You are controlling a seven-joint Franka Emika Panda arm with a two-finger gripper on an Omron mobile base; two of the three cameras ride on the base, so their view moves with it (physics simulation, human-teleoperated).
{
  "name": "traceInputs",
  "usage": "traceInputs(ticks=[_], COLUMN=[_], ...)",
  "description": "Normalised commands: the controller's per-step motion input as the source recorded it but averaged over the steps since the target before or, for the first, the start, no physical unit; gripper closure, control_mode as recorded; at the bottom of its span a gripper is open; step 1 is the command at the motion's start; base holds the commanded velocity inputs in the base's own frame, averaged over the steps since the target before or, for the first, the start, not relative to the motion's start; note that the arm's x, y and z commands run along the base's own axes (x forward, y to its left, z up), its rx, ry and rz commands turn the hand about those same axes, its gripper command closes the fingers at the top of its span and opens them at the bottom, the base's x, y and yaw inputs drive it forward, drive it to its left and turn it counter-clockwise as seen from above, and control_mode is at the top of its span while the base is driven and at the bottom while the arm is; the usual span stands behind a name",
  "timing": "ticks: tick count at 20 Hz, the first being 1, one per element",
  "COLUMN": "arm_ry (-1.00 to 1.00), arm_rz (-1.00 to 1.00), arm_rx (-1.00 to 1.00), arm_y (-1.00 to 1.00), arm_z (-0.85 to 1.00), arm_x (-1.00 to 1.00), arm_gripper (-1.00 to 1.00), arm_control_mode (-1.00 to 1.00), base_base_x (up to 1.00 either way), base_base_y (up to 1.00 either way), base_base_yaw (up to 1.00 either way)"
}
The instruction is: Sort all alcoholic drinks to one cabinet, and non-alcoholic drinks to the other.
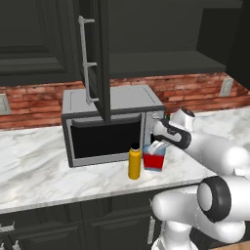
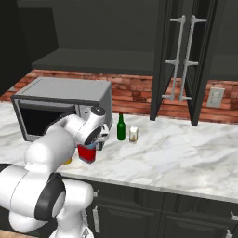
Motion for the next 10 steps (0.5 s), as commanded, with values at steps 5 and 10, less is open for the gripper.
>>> traceInputs(ticks=[5, 10], arm_ry=[-0.11, -0.05], arm_rz=[-0.02, -0.01], arm_rx=[-0.01, -0.01], arm_y=[-0.17, -0.31], arm_z=[0.39, 0.51], arm_x=[-0.32, -0.13], arm_gripper=[1.00, 1.00], arm_control_mode=[-1.00, -1.00], base_base_x=[0.00, 0.00], base_base_y=[0.00, 0.00], base_base_yaw=[0.00, 0.00])
